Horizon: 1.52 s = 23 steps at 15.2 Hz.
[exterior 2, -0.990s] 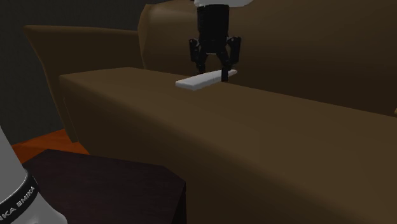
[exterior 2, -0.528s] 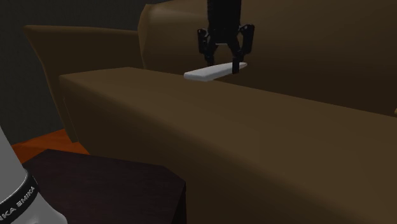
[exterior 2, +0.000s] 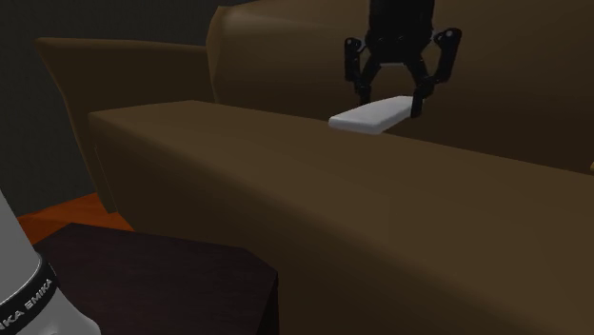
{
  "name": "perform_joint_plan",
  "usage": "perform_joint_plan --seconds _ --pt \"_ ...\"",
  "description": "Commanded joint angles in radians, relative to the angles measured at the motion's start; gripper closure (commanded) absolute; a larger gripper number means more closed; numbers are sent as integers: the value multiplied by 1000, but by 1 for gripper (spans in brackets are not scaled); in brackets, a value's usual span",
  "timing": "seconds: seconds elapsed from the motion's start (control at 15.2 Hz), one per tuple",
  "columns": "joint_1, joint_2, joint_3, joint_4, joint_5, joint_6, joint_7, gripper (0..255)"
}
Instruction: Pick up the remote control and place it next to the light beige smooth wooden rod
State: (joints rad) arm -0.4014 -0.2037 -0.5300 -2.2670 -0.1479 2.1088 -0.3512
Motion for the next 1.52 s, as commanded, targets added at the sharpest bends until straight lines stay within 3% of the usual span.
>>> perform_joint_plan --seconds 0.0,0.53,0.92,1.45 --pt "-18 33 -40 35 13 0 -68 255" --pt "-87 220 -168 220 139 -20 -335 255" --pt "-205 429 -216 429 303 -77 -558 255" --pt "-221 473 -198 368 341 17 -582 255"
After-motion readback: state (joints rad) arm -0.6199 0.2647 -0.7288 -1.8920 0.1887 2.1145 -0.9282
